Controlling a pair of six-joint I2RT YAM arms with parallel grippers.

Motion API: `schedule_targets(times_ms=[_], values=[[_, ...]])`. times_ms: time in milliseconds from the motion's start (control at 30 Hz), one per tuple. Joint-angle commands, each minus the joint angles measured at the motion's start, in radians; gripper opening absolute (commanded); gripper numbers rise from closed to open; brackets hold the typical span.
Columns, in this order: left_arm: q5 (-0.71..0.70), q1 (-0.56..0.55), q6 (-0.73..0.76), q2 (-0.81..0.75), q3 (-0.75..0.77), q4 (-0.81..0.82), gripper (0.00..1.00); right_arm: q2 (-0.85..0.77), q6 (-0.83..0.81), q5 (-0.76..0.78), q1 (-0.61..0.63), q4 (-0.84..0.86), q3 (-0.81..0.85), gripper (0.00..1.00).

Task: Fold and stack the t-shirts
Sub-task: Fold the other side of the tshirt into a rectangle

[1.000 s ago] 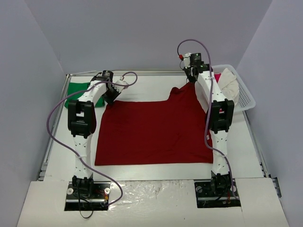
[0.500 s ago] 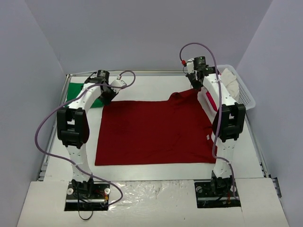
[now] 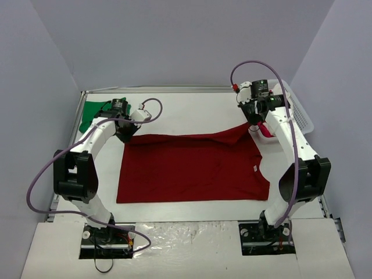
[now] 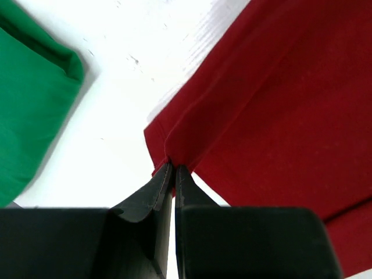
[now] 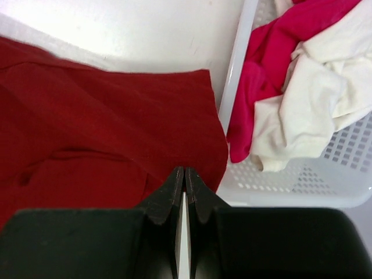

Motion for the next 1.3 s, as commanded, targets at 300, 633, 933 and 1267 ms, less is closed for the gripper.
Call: schedule_targets(times_ms=[300, 633, 933, 1267], values=[[0.024, 0.015, 0.037, -0.179, -0.167, 0.063, 0.02, -0.186, 0.003, -0.089, 0.027, -0.203, -0.122, 0.00], [0.018, 0.018, 0.063, -0.251, -0.238, 0.060, 0.02, -0.267, -0.009, -0.097, 0.039, -0.291, -0.176, 0.00], [0.013, 0.018, 0.068, -0.274, -0.272, 0.057, 0.02, -0.321, -0.018, -0.095, 0.044, -0.320, -0.241, 0.00], [0.019, 0.016, 0.080, -0.296, -0.333, 0.057, 0.02, -0.361, -0.031, -0.120, 0.044, -0.343, -0.299, 0.00]])
